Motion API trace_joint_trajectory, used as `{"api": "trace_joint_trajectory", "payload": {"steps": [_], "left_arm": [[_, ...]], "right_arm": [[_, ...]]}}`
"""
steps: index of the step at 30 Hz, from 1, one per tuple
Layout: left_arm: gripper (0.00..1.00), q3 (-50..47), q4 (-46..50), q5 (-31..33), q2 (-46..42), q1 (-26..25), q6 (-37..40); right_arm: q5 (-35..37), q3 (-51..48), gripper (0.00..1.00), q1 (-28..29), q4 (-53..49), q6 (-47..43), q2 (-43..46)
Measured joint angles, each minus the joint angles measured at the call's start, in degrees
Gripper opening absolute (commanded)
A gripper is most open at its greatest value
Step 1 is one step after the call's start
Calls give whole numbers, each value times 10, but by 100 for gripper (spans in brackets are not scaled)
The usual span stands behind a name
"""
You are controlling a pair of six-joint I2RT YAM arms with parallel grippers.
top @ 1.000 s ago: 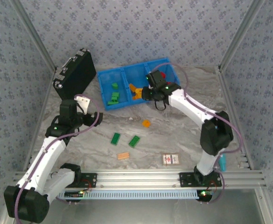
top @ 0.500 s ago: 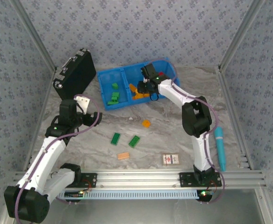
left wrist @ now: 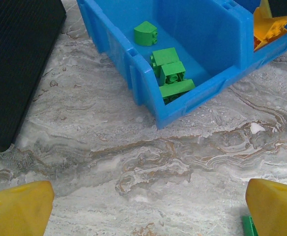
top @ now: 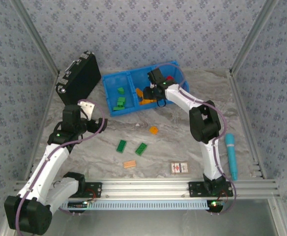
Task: Sort the legos into containers by color
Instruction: Place the lego in the container.
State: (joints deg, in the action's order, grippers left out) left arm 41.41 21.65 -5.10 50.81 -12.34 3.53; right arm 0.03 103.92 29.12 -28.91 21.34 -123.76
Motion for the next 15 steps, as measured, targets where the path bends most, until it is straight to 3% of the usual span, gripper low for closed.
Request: {"api": "trace_joint_trajectory", "payload": {"steps": [8,15], "left_arm": [[100,0,0,0,-1,0,0],[100,0,0,-3,-1,0,0]], "right_arm": [[17,-88,53,10,0,0,94],[42,-196,54,65,-1,35,218]]}}
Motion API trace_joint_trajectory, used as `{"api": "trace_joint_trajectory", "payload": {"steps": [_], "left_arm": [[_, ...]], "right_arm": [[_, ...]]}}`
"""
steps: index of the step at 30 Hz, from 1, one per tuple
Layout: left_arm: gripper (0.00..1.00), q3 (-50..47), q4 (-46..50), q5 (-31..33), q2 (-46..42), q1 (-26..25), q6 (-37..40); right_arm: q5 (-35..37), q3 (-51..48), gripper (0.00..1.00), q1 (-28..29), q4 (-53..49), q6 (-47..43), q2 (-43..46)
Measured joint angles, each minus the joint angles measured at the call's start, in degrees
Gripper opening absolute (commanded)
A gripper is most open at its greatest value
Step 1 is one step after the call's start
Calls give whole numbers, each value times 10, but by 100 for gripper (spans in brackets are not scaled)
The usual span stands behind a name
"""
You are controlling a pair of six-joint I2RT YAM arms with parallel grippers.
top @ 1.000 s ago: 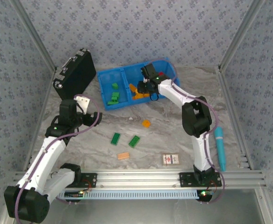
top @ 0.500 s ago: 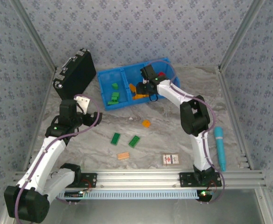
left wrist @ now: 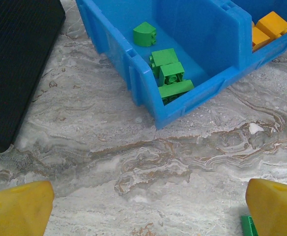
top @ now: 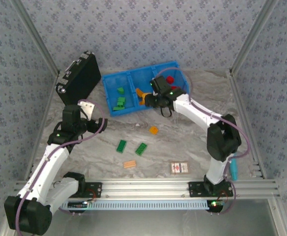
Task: Sort the legos into containers by color
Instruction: Place the lego in the container, then pick up the lego from the center of the table.
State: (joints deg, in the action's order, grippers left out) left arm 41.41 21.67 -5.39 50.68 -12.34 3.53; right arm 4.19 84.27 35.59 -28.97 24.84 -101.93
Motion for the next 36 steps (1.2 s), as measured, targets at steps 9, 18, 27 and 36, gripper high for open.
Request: {"api": "trace_joint_trajectory", "payload": {"steps": [9,18,27,36], "left_arm": [[100,0,0,-15,0,0,-2],[100,0,0,-17,0,0,-2],[100,0,0,-25,0,0,-7],[100,0,0,-32,0,0,-13]], "right_arm": [[4,-94,62,54,-42,62,21],[-5,-129,75,61,-58,123,21],[-33,-142,75,55,-46,162,-9],[-53,-146,74,39,-33,176,-45]]}}
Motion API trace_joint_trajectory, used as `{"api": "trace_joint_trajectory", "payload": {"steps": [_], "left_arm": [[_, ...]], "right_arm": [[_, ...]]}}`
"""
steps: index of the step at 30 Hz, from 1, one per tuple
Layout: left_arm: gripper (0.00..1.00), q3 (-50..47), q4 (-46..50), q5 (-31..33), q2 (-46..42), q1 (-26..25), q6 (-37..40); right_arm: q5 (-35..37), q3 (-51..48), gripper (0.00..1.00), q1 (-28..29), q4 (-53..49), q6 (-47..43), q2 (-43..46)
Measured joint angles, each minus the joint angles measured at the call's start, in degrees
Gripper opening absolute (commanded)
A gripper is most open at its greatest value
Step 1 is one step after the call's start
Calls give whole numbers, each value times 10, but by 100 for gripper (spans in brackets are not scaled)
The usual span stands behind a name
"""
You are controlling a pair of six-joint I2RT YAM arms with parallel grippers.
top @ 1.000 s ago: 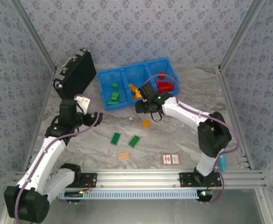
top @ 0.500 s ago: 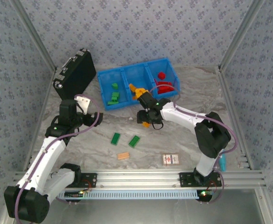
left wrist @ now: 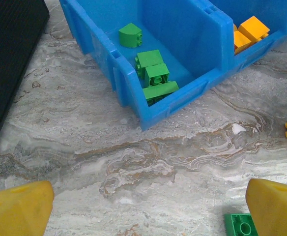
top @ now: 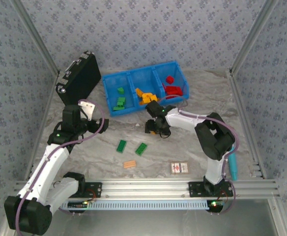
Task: Sort the legos into containers by color
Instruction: Pick up the lego from the center of the table.
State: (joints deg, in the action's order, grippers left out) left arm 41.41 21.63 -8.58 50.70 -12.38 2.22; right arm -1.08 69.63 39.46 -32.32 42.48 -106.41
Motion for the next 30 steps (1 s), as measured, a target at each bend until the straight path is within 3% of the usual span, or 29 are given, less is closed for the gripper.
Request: {"api": "trace_joint_trajectory", "payload": {"steps": [22,30], "left_arm": [[100,0,0,0,12,0,0],[100,0,0,0,12,0,0]], "right_arm": [[-7,6,41,-17,-7,3,-14],[-2,10,36,-17,-6,-11,-14]]}}
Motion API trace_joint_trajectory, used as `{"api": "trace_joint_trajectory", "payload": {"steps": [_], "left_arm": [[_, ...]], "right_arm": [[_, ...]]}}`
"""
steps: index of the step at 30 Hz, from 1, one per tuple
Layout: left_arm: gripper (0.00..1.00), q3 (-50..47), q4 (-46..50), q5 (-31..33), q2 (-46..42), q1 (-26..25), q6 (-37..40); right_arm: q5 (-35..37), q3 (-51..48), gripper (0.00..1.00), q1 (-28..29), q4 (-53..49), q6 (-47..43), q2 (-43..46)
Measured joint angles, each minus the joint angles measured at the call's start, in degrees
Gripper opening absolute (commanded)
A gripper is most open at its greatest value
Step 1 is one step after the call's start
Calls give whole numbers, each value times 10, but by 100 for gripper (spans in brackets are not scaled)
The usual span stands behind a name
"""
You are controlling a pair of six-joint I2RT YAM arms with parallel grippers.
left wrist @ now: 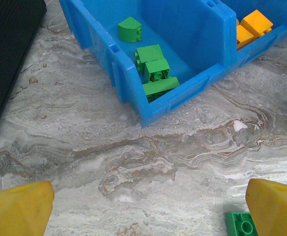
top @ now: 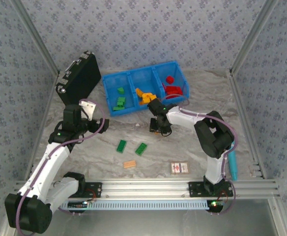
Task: Sort the legos into containers by color
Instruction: Pick up the lego from the center of the table, then place the lego in the container.
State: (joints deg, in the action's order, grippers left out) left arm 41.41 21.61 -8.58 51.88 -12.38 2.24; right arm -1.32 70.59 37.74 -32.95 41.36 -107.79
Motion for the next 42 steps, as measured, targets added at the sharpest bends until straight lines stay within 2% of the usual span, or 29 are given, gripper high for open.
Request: {"api": "trace_joint_trajectory", "payload": {"steps": [8,19,27,35,42], "left_arm": [[100,0,0,0,2,0,0],[100,0,0,0,4,0,0],[100,0,0,0,4,0,0],[100,0,0,0,4,0,-4],[100,0,0,0,4,0,-4]], "right_arm": [[27,33,36,1,-33,-30,0],[62,195,35,-9,-61,-113,-23],[82,334,35,-45,-20,-158,-128],[109,423,35,-64,57,-184,-242],[112,476,42,-71,73,-202,-292]]}}
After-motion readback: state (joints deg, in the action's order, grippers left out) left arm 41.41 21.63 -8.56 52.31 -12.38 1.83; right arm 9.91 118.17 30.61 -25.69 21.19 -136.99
